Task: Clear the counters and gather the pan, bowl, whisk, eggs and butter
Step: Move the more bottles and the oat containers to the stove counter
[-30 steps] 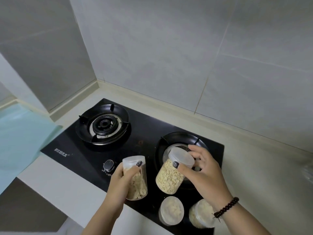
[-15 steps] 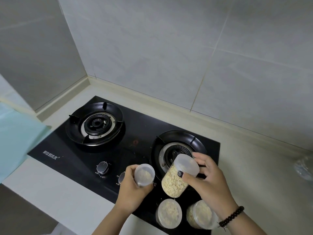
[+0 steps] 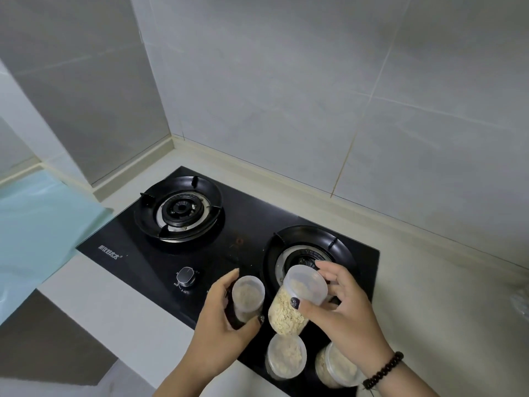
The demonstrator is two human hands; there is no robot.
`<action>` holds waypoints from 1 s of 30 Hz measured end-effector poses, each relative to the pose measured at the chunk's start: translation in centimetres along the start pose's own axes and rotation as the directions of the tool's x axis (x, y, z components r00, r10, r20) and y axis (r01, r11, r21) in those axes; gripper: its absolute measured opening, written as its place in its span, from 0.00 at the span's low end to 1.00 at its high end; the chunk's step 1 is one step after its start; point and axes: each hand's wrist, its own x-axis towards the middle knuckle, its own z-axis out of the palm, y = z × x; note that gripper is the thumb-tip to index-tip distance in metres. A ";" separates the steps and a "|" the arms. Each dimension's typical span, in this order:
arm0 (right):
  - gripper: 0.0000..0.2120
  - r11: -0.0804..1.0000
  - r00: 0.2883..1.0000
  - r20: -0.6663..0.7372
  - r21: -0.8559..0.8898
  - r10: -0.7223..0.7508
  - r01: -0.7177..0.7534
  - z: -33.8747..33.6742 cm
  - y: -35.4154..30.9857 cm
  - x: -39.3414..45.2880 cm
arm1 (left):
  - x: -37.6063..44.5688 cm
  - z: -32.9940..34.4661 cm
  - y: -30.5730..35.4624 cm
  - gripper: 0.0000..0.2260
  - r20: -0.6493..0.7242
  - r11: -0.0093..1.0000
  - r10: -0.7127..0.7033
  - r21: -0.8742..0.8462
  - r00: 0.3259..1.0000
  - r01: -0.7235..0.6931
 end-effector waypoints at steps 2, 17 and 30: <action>0.31 1.000 0.999 0.032 0.007 -0.025 0.025 0.4 -0.4 -0.3 | -1.4 -0.1 1.5 0.33 0.027 0.998 0.061 -0.016 0.998 -0.060; 0.29 0.992 0.952 0.282 0.069 -0.121 0.105 2.3 -1.4 -4.6 | -8.0 1.1 4.0 0.29 -0.092 0.979 0.134 0.169 0.987 -0.118; 0.20 0.997 0.964 0.256 0.021 -0.078 0.075 -0.5 -0.3 -6.8 | -9.7 0.8 -3.0 0.26 -0.336 0.995 -0.061 0.053 0.940 0.083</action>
